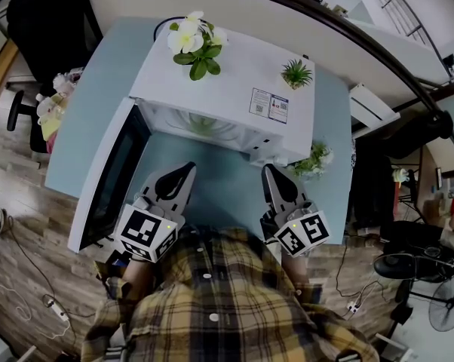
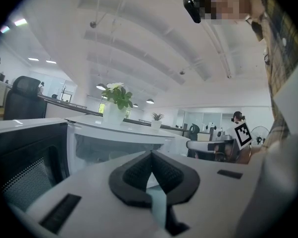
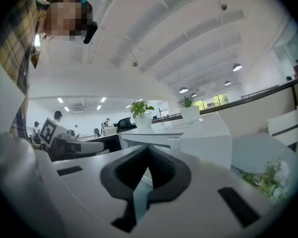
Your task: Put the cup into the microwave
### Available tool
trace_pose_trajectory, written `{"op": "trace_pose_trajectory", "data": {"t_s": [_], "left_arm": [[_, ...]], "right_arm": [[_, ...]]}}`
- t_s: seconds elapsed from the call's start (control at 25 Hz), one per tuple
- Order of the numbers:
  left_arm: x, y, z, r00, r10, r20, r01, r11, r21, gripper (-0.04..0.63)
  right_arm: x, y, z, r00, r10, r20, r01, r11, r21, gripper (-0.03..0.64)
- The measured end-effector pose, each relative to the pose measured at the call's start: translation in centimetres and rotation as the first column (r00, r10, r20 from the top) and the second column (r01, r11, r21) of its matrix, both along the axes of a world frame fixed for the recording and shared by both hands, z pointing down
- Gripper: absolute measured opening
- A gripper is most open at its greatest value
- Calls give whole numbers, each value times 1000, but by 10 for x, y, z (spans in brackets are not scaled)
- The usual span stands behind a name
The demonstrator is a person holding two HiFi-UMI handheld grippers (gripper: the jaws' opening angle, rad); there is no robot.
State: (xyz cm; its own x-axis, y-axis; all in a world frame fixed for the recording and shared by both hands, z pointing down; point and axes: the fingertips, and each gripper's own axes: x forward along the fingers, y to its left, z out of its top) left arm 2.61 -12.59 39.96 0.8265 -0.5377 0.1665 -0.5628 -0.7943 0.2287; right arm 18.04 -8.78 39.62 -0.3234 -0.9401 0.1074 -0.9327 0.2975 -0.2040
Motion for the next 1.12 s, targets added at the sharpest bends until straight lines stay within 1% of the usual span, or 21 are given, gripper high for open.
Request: {"op": "trace_pose_trajectory", "data": {"t_s": [0.4, 1.12], "left_arm": [[-1, 0, 3, 1000, 2, -2, -2, 1000, -10, -9], [-5, -3, 8, 1000, -7, -2, 7, 1000, -21, -9]], "right_arm": [[-4, -3, 0, 1000, -13, -2, 13, 1000, -6, 2], [-3, -4, 7, 1000, 4, -12, -5, 1000, -24, 3]]}}
